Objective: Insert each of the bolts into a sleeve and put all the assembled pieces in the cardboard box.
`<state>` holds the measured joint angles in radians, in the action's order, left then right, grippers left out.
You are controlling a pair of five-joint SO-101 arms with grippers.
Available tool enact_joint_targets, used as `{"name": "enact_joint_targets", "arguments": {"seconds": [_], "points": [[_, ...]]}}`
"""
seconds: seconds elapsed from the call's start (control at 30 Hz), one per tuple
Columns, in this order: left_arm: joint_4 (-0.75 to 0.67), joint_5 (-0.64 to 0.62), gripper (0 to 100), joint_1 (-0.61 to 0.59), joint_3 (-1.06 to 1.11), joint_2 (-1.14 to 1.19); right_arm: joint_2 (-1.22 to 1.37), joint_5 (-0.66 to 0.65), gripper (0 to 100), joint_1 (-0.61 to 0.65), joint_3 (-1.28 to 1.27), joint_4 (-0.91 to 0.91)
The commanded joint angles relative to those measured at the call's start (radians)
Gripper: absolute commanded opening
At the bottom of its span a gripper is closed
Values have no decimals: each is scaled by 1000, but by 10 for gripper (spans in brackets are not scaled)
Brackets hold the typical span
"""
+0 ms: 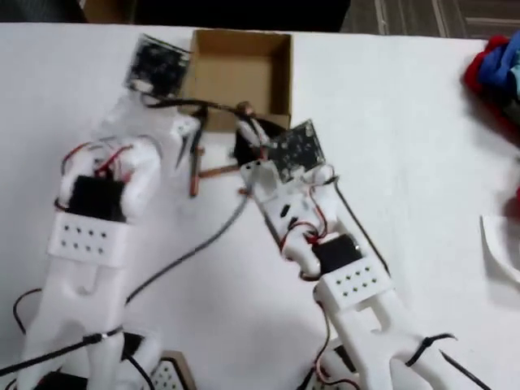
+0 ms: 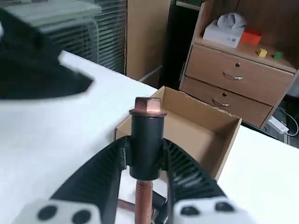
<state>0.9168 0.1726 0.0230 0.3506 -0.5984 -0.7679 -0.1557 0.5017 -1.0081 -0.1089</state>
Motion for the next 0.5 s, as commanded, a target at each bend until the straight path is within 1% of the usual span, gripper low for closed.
{"name": "enact_joint_targets", "arguments": {"seconds": [0.0, 0.1, 0.33, 0.4, 0.47], "points": [[-2, -3, 142, -84, -62, -17, -4, 9, 21, -21, 58, -2], [-2, 5, 111, -157, -30, -17, -4, 9, 20, -50, 63, -2], [-2, 0, 106, -338, 133, -17, 27, 9, 20, -104, 83, -4], [-2, 3, 106, -362, 193, -17, 94, 9, 20, -110, 157, -62], [-3, 5, 106, -382, 248, -17, 193, 9, 20, -119, 299, -163]]}}
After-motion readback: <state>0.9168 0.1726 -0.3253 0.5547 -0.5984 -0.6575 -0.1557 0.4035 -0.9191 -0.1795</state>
